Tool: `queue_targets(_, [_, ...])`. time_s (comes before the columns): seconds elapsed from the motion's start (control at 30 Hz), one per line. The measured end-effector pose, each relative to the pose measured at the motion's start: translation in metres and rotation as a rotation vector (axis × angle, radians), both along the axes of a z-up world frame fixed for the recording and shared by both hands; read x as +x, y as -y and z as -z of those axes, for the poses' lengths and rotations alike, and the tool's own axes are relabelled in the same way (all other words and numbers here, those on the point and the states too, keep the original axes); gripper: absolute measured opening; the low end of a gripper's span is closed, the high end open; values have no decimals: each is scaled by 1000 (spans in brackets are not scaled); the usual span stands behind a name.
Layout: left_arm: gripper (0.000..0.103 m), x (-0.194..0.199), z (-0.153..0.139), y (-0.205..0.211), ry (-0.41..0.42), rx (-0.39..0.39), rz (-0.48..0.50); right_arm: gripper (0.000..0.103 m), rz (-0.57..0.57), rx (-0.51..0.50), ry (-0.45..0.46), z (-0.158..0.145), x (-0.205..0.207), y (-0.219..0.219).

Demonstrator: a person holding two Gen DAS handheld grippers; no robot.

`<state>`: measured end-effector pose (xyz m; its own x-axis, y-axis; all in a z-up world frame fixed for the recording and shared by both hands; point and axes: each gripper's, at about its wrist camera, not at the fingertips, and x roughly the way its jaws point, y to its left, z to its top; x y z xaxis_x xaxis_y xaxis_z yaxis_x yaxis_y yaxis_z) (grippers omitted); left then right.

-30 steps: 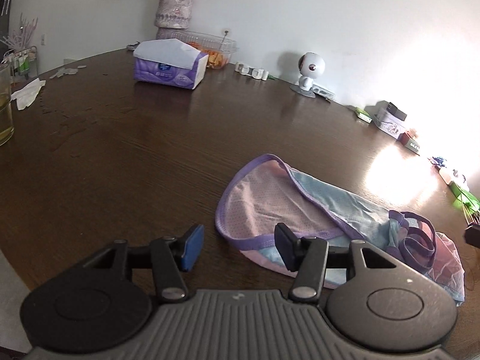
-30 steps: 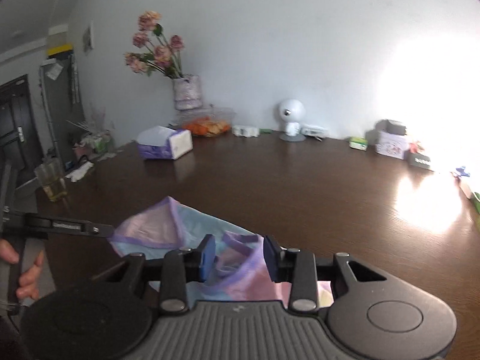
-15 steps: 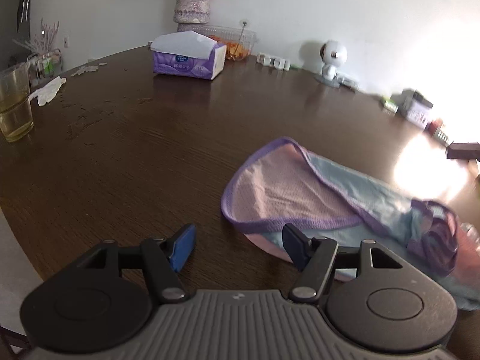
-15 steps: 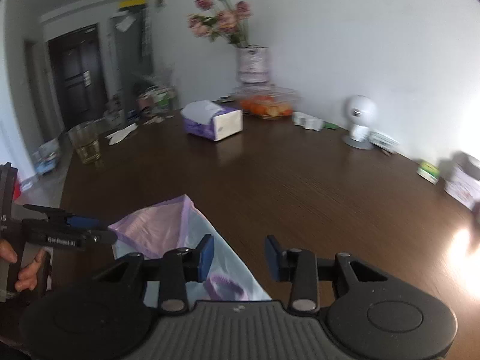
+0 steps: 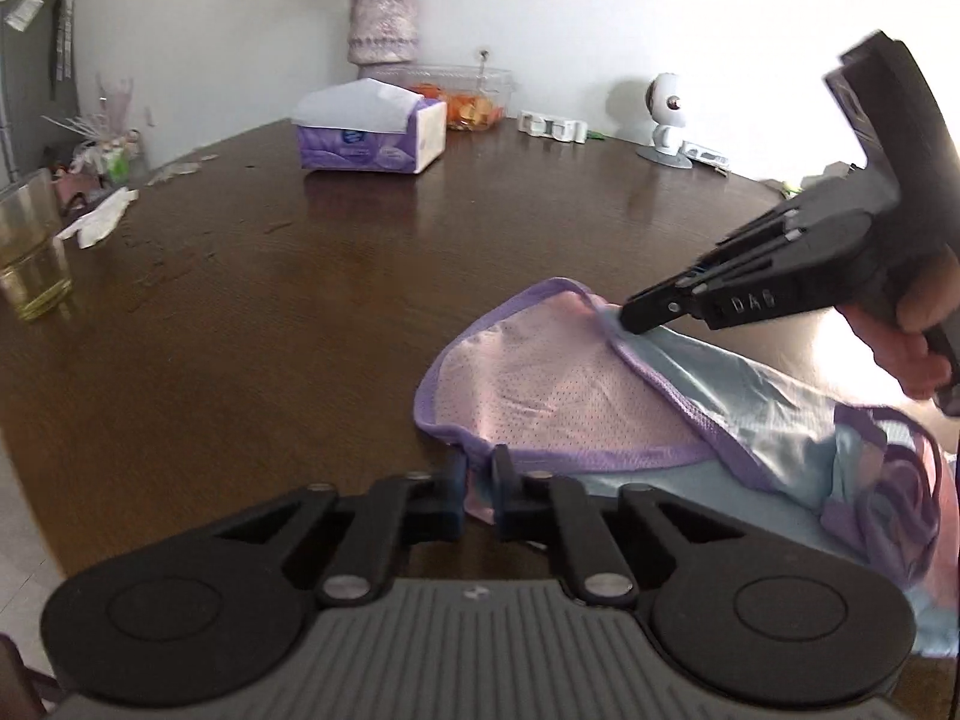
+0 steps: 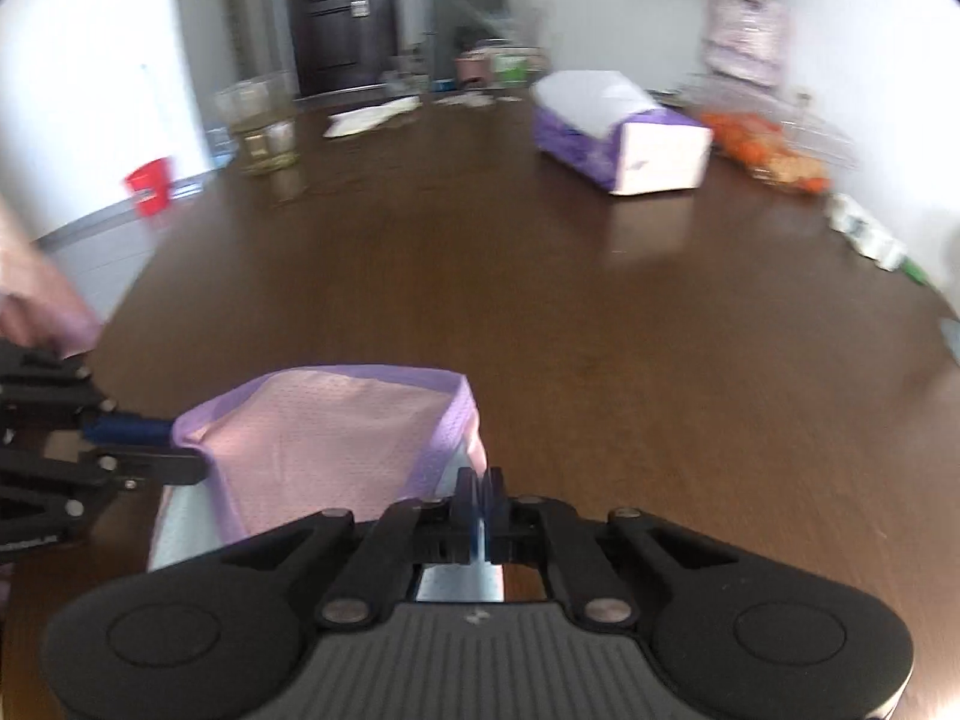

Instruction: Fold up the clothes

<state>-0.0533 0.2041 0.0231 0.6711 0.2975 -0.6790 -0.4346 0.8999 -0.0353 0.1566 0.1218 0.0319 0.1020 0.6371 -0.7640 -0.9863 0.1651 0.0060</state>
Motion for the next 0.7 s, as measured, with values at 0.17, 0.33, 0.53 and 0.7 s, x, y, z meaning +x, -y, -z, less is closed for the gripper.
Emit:
queue_targets(0.17, [5, 91, -27, 0, 22, 10, 185, 0, 273, 36, 67, -9, 12, 42])
queue_targets(0.33, [5, 189, -36, 24, 10, -41, 354, 0, 718, 113, 19, -22, 63, 132])
queue_targets(0.53, [5, 286, -44, 102, 46, 7, 559, 0, 1024, 156, 67, -38, 90, 218])
queue_targets(0.7, [16, 344, -36, 137, -7, 49, 583, 1, 1162, 138, 123, -38, 127, 253])
